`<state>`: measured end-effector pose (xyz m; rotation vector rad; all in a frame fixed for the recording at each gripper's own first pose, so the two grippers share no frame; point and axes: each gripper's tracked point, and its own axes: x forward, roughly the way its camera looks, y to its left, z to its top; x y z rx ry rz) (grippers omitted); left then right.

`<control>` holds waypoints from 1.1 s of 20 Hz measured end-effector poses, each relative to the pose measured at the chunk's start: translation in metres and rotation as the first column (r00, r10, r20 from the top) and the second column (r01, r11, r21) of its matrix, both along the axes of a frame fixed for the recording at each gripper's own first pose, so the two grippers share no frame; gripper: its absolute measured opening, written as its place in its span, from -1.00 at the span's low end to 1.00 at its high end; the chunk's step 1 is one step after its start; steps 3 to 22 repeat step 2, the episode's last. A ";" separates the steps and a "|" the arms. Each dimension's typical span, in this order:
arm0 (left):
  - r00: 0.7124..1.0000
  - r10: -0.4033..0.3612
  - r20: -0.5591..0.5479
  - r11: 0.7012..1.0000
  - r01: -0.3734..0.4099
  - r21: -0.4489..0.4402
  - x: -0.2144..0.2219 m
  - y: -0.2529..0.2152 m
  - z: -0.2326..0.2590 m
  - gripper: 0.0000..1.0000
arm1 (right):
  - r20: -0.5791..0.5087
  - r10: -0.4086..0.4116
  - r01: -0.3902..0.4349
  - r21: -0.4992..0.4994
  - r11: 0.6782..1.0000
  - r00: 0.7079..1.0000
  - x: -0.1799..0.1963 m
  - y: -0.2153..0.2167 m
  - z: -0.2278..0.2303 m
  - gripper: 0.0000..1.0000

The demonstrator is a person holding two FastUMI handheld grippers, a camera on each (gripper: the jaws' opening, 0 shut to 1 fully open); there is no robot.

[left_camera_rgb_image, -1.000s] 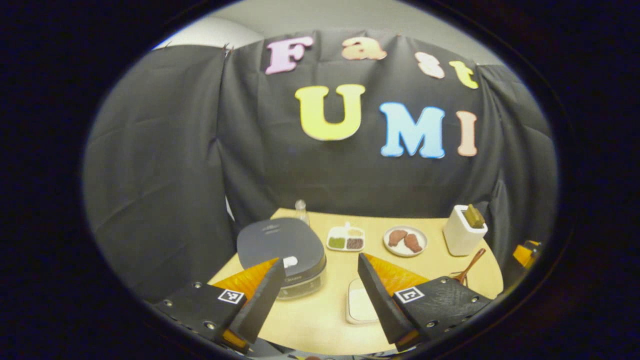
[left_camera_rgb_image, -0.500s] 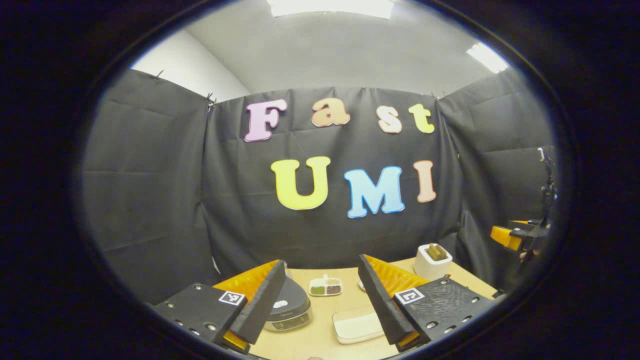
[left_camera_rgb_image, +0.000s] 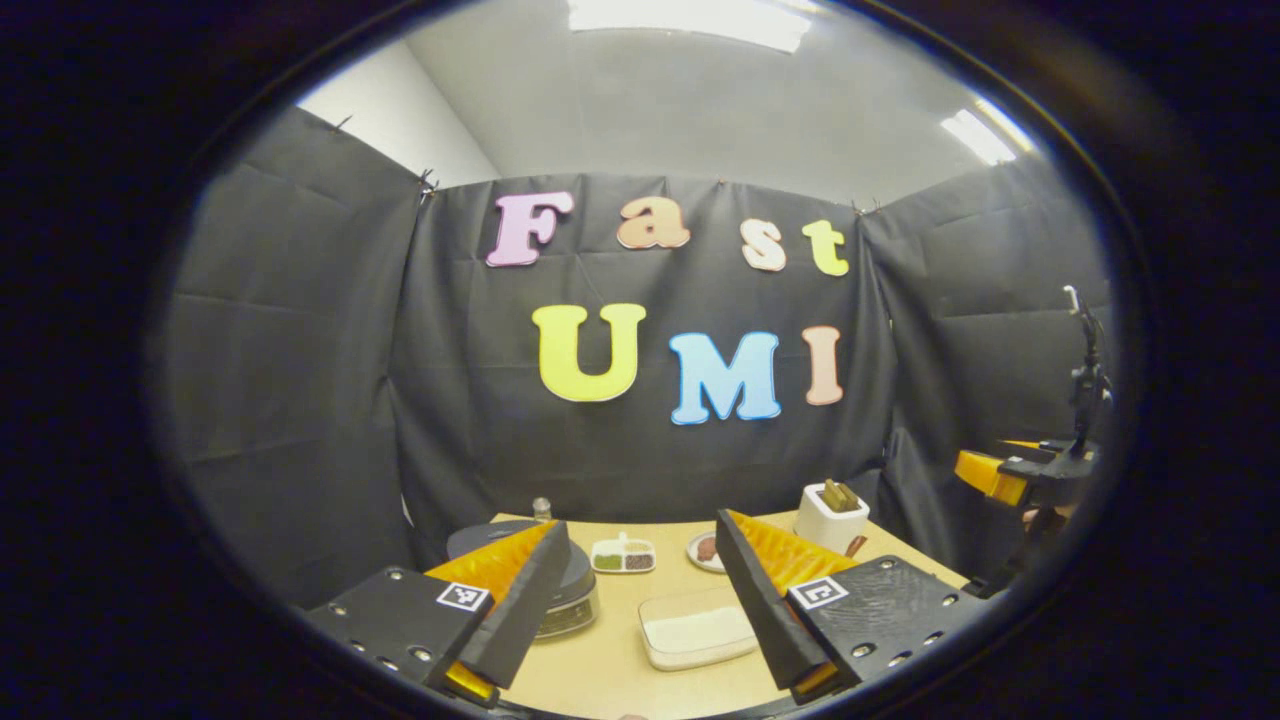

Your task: Close the left gripper, press the button to open the rice cooker; take a wooden spoon from the chopstick holder with the right hand, scoop a spoonful of rice and pour it into the rice cooker, then put the wooden spoon back into the chopstick holder.

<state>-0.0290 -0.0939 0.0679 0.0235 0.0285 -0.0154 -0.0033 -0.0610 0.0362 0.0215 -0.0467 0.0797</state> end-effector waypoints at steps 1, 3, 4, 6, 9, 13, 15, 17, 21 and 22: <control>1.000 0.009 -0.004 1.000 -0.009 -0.003 -0.002 0.006 -0.002 0.84 | -0.001 0.010 -0.010 -0.003 1.000 1.000 -0.002 0.005 0.000 0.96; 1.000 0.023 -0.003 1.000 -0.023 -0.008 -0.006 0.013 -0.003 0.84 | -0.001 0.019 -0.019 -0.004 1.000 1.000 -0.004 0.008 0.001 0.96; 1.000 0.023 -0.003 1.000 -0.023 -0.008 -0.006 0.013 -0.003 0.84 | -0.001 0.019 -0.019 -0.004 1.000 1.000 -0.004 0.008 0.001 0.96; 1.000 0.023 -0.003 1.000 -0.023 -0.008 -0.006 0.013 -0.003 0.84 | -0.001 0.019 -0.019 -0.004 1.000 1.000 -0.004 0.008 0.001 0.96; 1.000 0.023 -0.003 1.000 -0.023 -0.008 -0.006 0.013 -0.003 0.84 | -0.001 0.019 -0.019 -0.004 1.000 1.000 -0.004 0.008 0.001 0.96; 1.000 0.023 -0.003 1.000 -0.023 -0.008 -0.006 0.013 -0.003 0.84 | -0.001 0.019 -0.019 -0.004 1.000 1.000 -0.004 0.008 0.001 0.96; 1.000 0.023 -0.003 1.000 -0.023 -0.008 -0.006 0.013 -0.003 0.84 | -0.001 0.019 -0.019 -0.004 1.000 1.000 -0.004 0.008 0.001 0.96; 1.000 0.023 -0.003 1.000 -0.023 -0.008 -0.006 0.013 -0.003 0.84 | -0.001 0.019 -0.019 -0.004 1.000 1.000 -0.004 0.008 0.001 0.96; 1.000 0.023 -0.003 1.000 -0.023 -0.008 -0.006 0.013 -0.003 0.84 | -0.001 0.019 -0.019 -0.004 1.000 1.000 -0.004 0.008 0.001 0.96; 1.000 0.023 -0.003 1.000 -0.023 -0.008 -0.006 0.013 -0.003 0.84 | -0.001 0.019 -0.019 -0.004 1.000 1.000 -0.004 0.008 0.001 0.96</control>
